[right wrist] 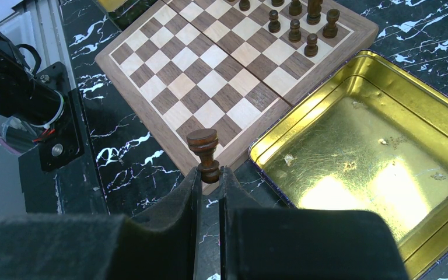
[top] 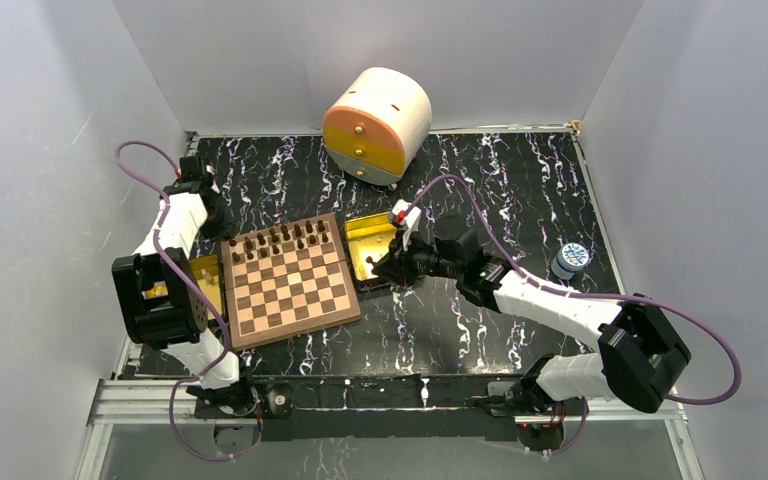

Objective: Set up the chess pieces on the board
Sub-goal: Place the chess piece on the chessboard.

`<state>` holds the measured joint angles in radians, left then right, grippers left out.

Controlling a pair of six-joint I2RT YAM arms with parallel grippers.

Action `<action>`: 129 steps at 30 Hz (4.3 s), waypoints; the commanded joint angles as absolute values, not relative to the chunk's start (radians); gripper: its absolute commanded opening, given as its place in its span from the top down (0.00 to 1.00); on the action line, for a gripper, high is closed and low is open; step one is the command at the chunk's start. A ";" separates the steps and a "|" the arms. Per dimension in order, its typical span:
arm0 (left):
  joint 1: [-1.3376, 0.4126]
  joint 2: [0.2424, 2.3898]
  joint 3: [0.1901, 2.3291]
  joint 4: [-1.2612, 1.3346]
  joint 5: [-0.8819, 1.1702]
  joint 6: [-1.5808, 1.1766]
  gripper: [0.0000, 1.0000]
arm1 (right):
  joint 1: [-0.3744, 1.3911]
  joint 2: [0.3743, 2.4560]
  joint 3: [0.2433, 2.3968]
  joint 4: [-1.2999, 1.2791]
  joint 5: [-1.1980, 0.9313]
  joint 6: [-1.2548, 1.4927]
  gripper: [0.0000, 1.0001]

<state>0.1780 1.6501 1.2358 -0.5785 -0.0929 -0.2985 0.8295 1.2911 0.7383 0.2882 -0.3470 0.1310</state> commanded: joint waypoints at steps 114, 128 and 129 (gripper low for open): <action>-0.236 1.197 0.932 -0.167 1.012 0.191 0.64 | 0.738 1.522 1.106 -0.031 -0.697 0.342 0.88; -0.287 1.062 0.798 -0.275 1.082 0.869 0.46 | 0.735 1.589 1.182 -0.108 -0.815 0.346 0.88; -0.296 1.062 0.797 -0.290 1.067 0.901 0.46 | 0.734 1.596 1.187 -0.108 -0.821 0.350 0.87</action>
